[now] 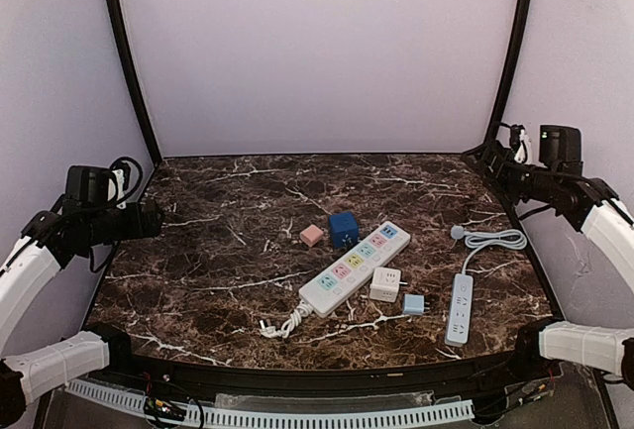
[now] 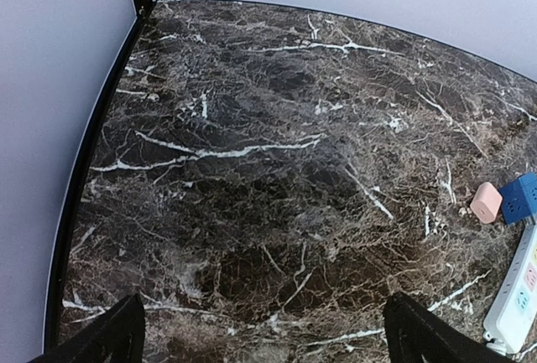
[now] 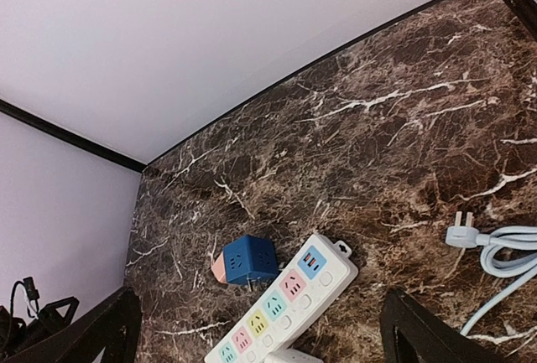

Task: Insert the plug

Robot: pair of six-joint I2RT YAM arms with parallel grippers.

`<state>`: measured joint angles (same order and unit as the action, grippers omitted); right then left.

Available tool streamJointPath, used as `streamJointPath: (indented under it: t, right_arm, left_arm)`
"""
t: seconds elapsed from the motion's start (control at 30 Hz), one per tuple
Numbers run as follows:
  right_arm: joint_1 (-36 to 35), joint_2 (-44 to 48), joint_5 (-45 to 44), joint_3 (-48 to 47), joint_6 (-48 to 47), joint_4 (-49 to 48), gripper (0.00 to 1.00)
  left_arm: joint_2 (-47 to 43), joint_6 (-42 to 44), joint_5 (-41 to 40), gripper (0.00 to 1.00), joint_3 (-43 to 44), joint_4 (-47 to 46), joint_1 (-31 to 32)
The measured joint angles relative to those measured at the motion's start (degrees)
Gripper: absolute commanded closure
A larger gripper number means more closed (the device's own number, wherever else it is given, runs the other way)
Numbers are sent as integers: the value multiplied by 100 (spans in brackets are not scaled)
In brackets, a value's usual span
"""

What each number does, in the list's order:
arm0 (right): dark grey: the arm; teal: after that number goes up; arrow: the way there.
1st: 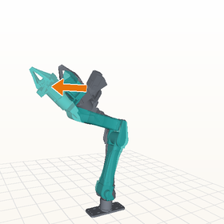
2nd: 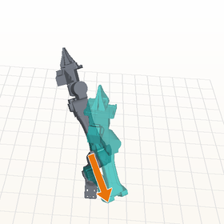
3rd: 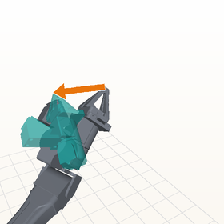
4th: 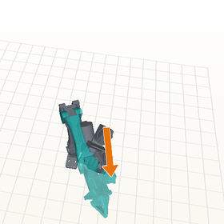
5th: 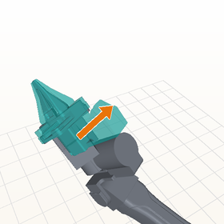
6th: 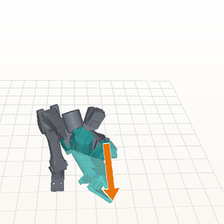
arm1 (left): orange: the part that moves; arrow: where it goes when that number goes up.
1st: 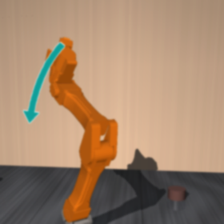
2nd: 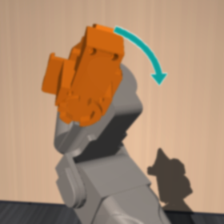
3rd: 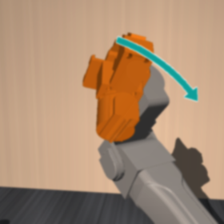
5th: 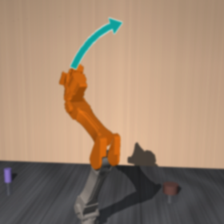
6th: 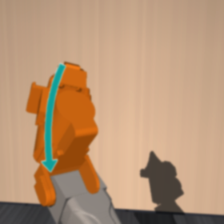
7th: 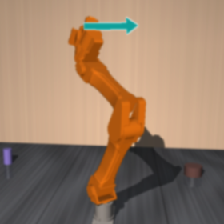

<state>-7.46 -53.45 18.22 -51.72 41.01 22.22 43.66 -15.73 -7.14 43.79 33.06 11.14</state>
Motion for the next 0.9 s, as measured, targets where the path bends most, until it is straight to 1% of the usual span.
streamJointPath:
  t: [0.27,0.4,0.63,0.9]
  right_arm:
    - [-356,-223,-13,-2,306,63,1]
    - [-601,-531,-179,-114,398,354,1]
    - [-1156,-938,-564,-505,289,872,1]
    - [-1475,-1093,-605,-505,13,1187,1]
  left_arm:
    - [2,0,-155,0,0,369,61]
    - [2,0,-168,0,0,411,72]
    - [2,2,-125,0,0,439,79]
    - [4,2,-72,0,0,439,79]
